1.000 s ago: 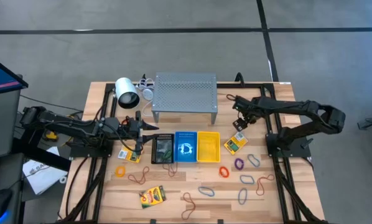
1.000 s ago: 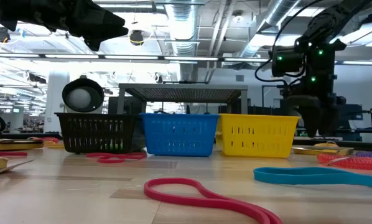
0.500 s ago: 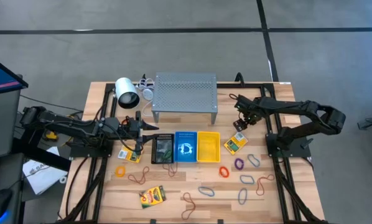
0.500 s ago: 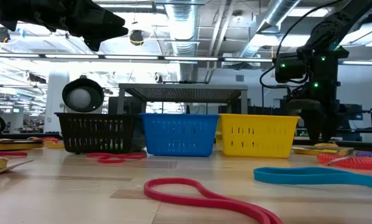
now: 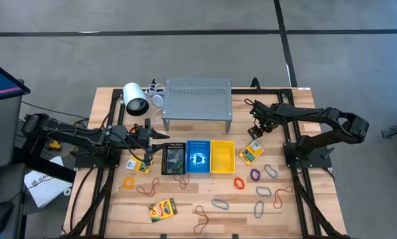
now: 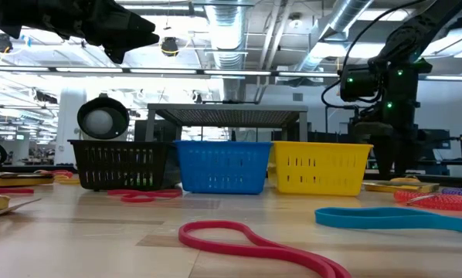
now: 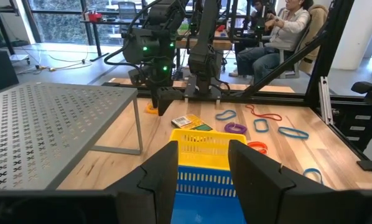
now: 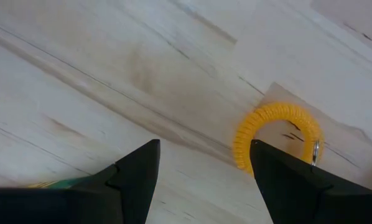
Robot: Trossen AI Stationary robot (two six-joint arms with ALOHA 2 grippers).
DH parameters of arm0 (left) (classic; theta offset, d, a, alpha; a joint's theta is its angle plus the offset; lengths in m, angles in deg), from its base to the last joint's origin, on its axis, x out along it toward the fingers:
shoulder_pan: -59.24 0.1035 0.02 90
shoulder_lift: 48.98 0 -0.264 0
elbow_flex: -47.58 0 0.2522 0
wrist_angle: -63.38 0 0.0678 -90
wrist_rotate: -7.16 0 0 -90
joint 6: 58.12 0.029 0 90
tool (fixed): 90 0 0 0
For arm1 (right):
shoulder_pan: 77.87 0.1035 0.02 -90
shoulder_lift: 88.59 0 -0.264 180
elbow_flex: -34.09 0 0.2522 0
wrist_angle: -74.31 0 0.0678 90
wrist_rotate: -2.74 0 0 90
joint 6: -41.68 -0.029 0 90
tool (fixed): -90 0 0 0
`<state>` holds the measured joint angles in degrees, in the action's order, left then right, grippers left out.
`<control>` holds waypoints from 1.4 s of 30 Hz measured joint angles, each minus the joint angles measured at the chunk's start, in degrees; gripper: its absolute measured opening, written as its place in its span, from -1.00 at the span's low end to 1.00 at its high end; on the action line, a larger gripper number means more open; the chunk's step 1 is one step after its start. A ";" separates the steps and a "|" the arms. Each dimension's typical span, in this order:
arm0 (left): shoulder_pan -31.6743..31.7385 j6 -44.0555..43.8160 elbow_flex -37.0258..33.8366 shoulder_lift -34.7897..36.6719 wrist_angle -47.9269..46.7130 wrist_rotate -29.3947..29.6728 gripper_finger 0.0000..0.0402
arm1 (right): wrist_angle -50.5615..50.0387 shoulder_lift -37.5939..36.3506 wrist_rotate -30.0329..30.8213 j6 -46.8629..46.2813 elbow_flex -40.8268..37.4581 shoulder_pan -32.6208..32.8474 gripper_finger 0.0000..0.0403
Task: Pick & Place Office Desk Supplies
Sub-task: Put the yellow spring keychain into the black basket
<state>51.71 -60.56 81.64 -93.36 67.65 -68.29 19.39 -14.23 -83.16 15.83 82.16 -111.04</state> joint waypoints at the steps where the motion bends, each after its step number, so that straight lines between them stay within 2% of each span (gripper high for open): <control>1: 0.00 0.00 0.00 0.00 0.02 0.00 -0.32 | 0.08 0.00 0.03 -0.12 0.00 0.00 0.21; 10: 0.00 -1.07 0.00 0.00 0.00 -0.02 -0.32 | 1.29 0.26 0.15 -2.08 0.00 0.47 0.21; 20: -0.02 -1.97 -0.66 0.02 -0.02 -0.04 -0.32 | 2.16 8.45 1.76 -3.80 0.35 0.42 0.21; 30: -0.02 -2.56 -0.66 0.02 -0.02 -0.04 -0.32 | 2.99 6.30 1.88 -3.77 -0.02 0.46 0.19; 35: -0.02 -2.56 -0.66 0.02 0.00 -0.04 -0.32 | 3.11 6.69 1.30 -3.78 0.02 0.46 -0.01; 42: -0.02 -2.56 -0.66 0.02 0.00 -0.04 -0.32 | 3.34 7.10 0.00 -3.75 0.07 0.57 -0.52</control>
<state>51.69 -63.12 80.98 -93.33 67.64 -68.34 22.72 -7.12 -83.16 12.07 82.22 -110.47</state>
